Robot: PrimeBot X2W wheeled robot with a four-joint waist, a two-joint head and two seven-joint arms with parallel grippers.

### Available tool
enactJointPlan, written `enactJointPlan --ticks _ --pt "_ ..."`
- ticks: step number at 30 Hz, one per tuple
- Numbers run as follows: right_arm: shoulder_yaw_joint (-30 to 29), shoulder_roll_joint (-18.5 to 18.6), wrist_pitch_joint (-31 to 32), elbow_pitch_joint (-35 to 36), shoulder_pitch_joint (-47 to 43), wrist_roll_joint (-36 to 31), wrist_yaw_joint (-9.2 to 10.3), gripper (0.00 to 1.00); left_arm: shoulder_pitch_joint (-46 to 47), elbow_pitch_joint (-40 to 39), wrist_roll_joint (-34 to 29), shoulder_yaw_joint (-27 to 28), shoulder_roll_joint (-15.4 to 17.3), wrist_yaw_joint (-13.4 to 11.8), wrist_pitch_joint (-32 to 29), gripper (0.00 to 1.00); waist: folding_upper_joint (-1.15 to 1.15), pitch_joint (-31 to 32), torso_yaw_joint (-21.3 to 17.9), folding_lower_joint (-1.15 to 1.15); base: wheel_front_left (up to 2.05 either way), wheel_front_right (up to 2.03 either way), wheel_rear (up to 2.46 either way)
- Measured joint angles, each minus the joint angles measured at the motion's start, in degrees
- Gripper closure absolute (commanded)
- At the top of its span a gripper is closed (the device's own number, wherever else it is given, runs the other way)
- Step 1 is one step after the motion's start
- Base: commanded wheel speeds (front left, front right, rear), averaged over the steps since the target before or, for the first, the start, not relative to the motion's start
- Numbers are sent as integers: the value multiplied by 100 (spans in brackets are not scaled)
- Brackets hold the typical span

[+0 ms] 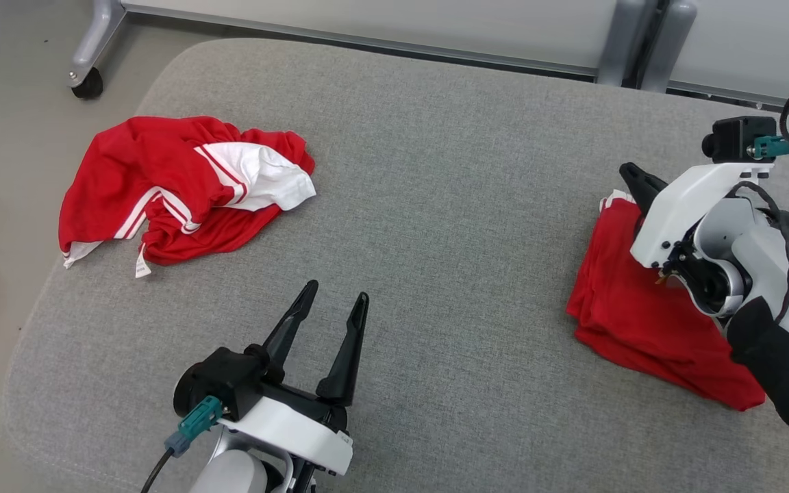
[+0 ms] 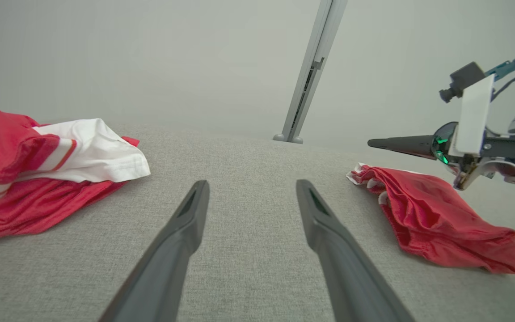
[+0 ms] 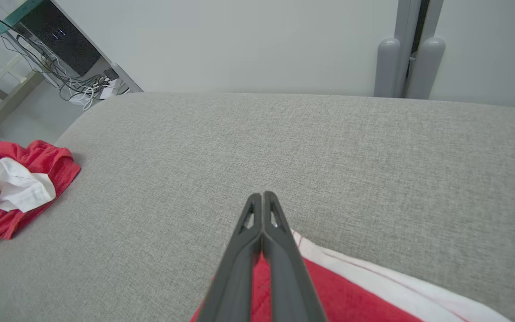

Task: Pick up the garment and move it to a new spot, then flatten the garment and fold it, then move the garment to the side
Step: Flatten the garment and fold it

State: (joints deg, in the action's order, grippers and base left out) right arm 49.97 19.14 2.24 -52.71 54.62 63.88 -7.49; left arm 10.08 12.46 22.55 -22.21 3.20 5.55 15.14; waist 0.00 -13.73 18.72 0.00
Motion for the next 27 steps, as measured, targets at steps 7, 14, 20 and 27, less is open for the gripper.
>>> enactJointPlan --ticks 7,14,20,27 --pt "220 -15 -636 293 -119 71 0 100 -54 49 -133 127 -14 25 0 0 0 301 -204 0 0 0 0" --pt "350 263 -1307 730 -419 64 0 0 -225 29 -189 330 97 34 0 0 0 651 -653 0 0 0 0" --pt "141 492 -1671 1074 -684 -164 0 0 -406 -60 -188 582 226 -32 0 0 0 966 -1117 0 0 0 0" --pt "-979 622 -1723 1753 -1482 -849 0 0 -589 -237 -180 829 333 -129 0 0 0 1302 -1603 0 0 0 0"
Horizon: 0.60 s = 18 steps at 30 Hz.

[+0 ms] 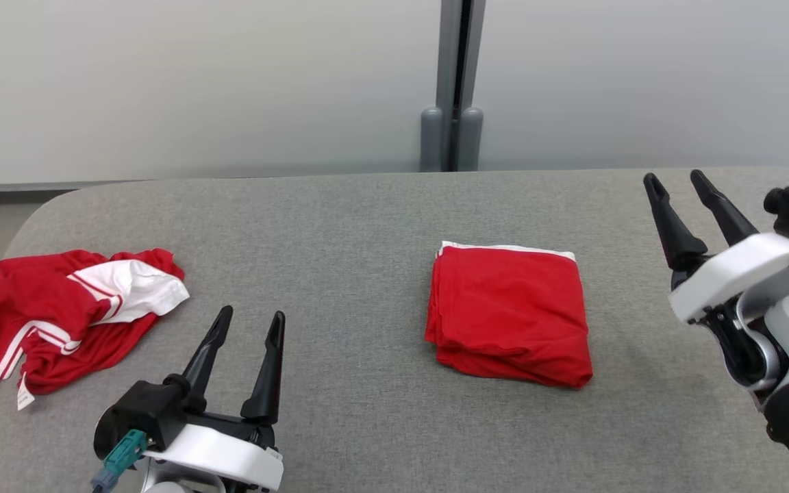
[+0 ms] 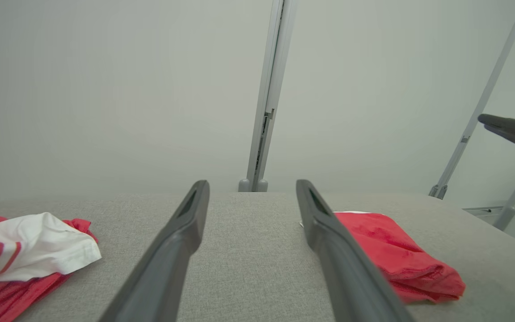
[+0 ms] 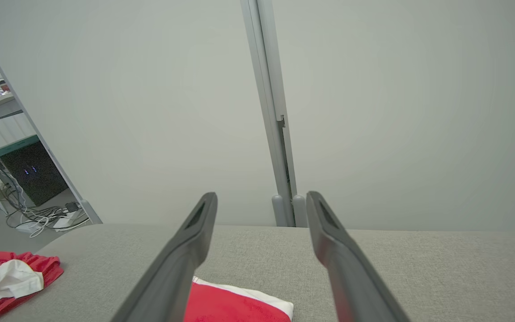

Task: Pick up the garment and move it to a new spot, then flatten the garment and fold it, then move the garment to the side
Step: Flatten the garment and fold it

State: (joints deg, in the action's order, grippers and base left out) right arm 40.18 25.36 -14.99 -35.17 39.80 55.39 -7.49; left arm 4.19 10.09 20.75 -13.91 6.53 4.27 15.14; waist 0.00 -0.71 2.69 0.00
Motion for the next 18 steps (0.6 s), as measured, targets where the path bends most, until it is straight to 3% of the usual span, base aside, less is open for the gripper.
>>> enactJointPlan --ticks 3,9,14,18 --pt "-644 9 0 370 -558 -689 0 0 -54 -116 -2 114 23 -74 0 0 0 75 -167 0 0 0 0" --pt "-1957 -428 -1 1229 -1785 -1795 0 0 -100 -276 -74 342 49 -116 0 0 0 111 -348 0 0 0 0" --pt "-2510 -850 0 1826 -2642 -2530 0 0 -258 -296 -390 466 122 -308 0 0 0 122 -386 0 0 0 0" --pt "-2827 -1152 0 2241 -3178 -2919 0 0 -411 -304 -474 593 -10 -412 0 0 0 117 -326 0 0 0 0"
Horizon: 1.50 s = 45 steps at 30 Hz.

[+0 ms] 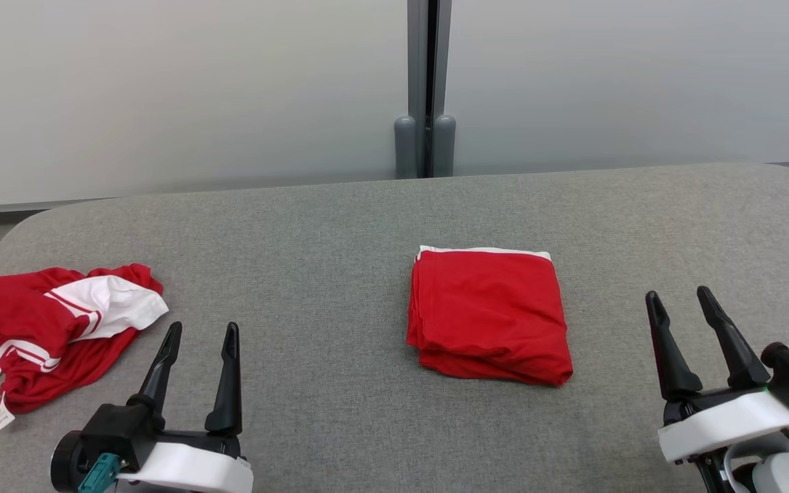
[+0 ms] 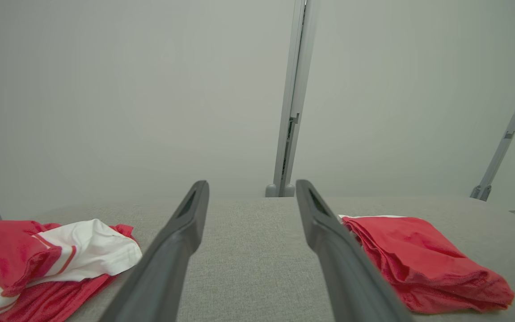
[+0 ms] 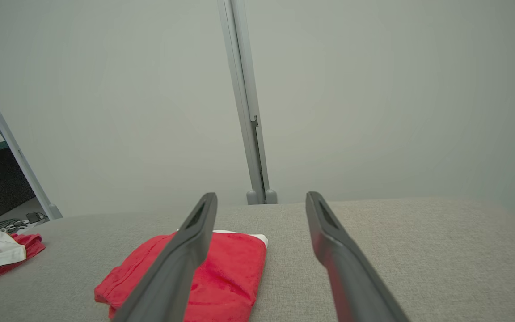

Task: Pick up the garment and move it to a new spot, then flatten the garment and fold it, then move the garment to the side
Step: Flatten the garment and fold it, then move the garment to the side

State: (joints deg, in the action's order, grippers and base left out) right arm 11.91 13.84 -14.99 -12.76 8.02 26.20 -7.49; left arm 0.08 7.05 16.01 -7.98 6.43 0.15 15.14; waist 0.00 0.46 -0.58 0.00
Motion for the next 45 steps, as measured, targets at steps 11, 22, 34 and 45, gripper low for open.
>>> enactJointPlan --ticks 11,22,34,45 --pt "-355 -314 0 504 -461 -316 0 0 -51 108 -218 240 -138 21 0 0 0 -75 20 0 0 0 0" --pt "-211 -272 7 122 -307 -390 0 0 -2 178 -335 302 -231 115 0 0 0 -110 82 0 0 0 0" --pt "-78 -249 1878 -1995 1555 387 0 0 264 253 -328 157 -330 241 0 0 0 -394 459 0 0 0 0" --pt "-34 -182 3543 -3768 2707 1037 1 0 541 304 -310 77 -353 282 0 0 0 -892 921 0 0 0 0"
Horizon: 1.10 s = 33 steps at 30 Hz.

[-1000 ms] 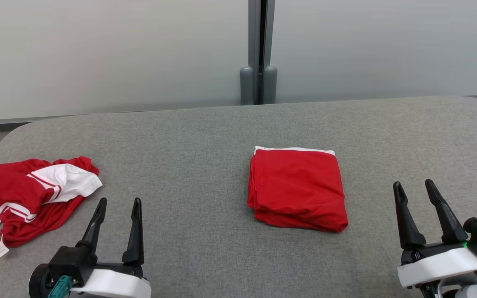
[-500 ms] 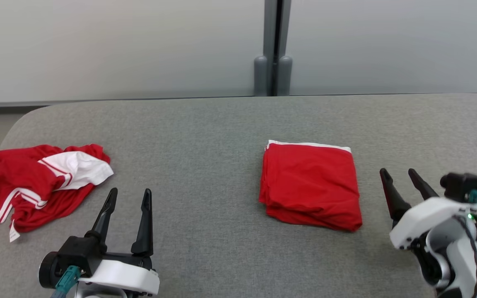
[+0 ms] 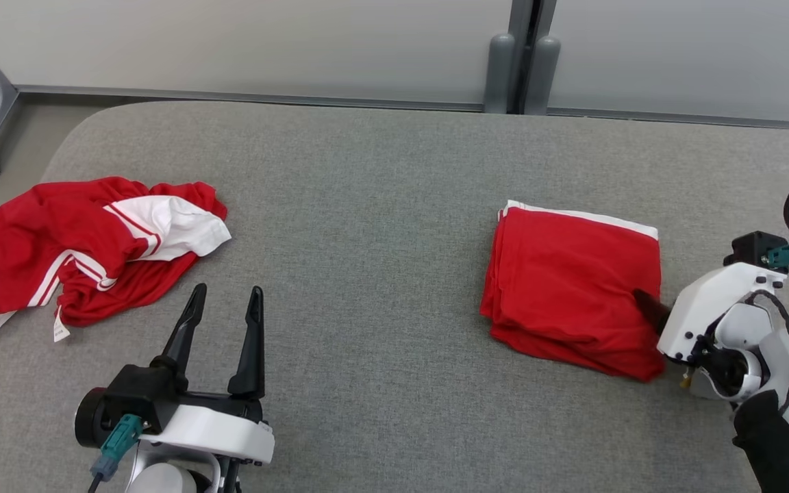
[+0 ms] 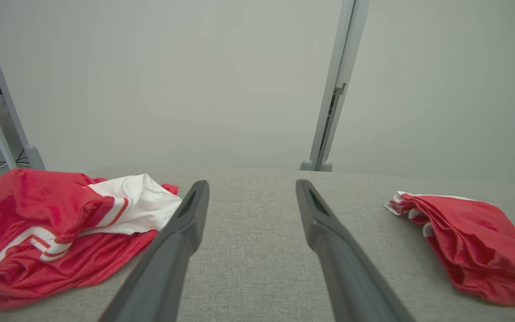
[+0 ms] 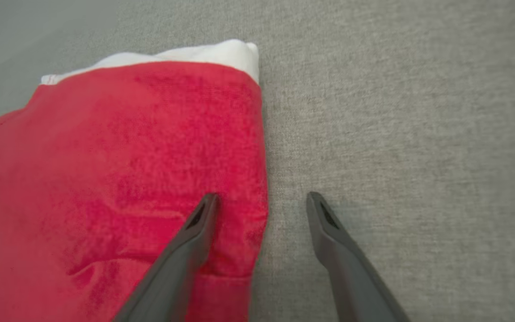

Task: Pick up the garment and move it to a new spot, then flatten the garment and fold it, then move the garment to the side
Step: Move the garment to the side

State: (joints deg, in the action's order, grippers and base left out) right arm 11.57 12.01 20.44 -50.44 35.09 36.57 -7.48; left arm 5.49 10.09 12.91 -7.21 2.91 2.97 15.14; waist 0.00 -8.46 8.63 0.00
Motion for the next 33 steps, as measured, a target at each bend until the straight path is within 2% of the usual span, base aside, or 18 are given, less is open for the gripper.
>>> enactJointPlan --ticks 9,10,11,12,21,33 --pt "119 -86 178 -346 307 449 -1 0 85 37 27 -46 -9 3 0 0 0 -172 168 0 0 0 0" --pt "144 -88 146 -349 309 503 -1 53 92 37 31 -47 -10 3 0 0 0 -169 167 0 0 0 0" --pt "174 -93 96 -353 309 546 -1 84 94 36 30 -45 -9 -1 0 0 0 -163 161 0 0 0 0" --pt "203 -96 38 -350 309 567 -1 100 94 36 29 -40 -8 -1 0 0 0 -153 149 0 0 0 0" --pt "654 -30 -350 -134 272 787 -1 100 79 -1 -22 -75 -8 83 0 0 0 42 -182 0 0 0 0" --pt "1258 240 -544 412 83 1101 -1 100 72 -35 -24 -449 -9 214 0 0 0 273 -1340 0 0 0 0"
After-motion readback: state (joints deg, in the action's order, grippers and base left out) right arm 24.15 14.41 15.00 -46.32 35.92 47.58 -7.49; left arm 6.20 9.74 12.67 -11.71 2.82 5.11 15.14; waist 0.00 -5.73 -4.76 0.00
